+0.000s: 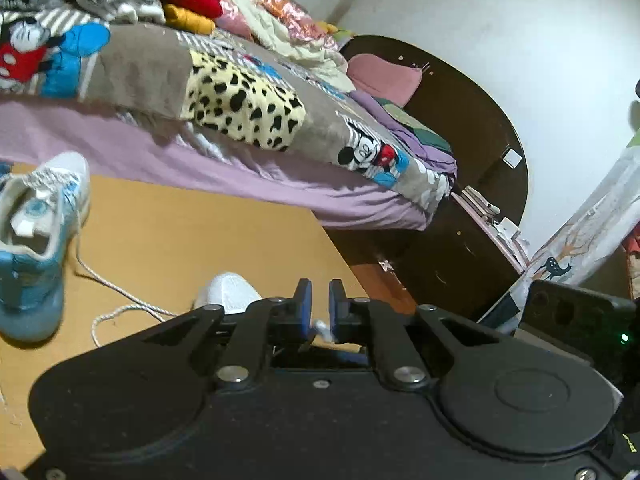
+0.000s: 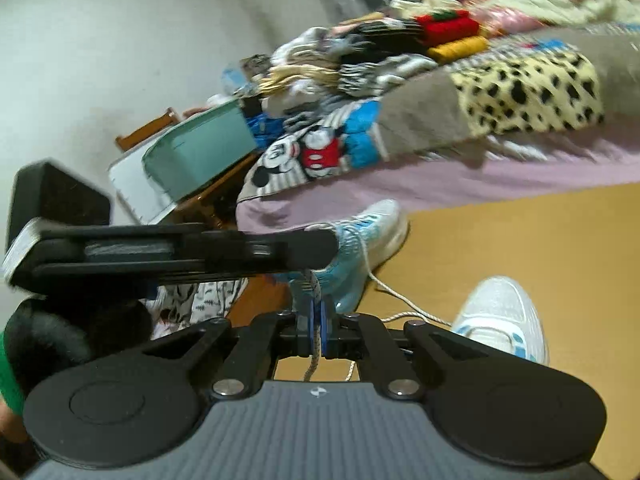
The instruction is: Lace up shoes with both hands
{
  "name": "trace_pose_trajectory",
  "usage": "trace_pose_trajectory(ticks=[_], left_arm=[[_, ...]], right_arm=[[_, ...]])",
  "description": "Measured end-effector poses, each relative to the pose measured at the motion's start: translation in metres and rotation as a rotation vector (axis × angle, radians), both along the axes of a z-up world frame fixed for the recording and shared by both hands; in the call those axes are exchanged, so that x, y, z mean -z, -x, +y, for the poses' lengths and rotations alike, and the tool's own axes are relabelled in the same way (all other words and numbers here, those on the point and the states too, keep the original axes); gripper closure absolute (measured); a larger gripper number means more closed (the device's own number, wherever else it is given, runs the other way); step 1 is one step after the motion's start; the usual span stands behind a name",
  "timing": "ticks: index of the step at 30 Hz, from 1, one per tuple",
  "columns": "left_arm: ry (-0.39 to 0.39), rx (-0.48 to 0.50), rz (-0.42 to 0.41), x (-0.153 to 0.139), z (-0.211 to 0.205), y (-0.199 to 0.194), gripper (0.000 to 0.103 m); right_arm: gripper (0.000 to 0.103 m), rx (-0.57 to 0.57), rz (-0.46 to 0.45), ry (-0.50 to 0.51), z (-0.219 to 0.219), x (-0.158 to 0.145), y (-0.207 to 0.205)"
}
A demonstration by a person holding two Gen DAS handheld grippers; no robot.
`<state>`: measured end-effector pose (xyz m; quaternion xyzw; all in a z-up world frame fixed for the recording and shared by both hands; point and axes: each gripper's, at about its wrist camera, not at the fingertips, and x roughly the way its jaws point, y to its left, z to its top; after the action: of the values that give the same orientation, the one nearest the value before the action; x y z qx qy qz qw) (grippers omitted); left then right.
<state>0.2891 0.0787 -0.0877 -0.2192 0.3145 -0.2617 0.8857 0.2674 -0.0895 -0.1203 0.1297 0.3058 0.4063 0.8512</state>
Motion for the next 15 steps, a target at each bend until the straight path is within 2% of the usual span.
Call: trace_pose_trajectory(ticks=[3, 6, 11, 15], left_arm=[[0.022, 0.002, 0.024, 0.002, 0.002, -0.004, 0.102], [0.037, -0.008, 0.041, 0.002, 0.007, -0.008, 0.103], [0.059, -0.055, 0.062, 0.005, 0.014, -0.016, 0.103], [0.092, -0.107, 0.036, -0.001, 0.024, -0.015, 0.102]], right_arm=[[0.098, -0.070, -0.031, 0.011, 0.009, -0.003, 0.004], [0.098, -0.125, -0.075, 0.080, 0.017, -0.004, 0.011], [0.098, -0.262, -0.122, 0.090, 0.022, -0.006, 0.026], [0.098, -0.277, -0.066, 0.055, 0.022, 0.000, 0.026]])
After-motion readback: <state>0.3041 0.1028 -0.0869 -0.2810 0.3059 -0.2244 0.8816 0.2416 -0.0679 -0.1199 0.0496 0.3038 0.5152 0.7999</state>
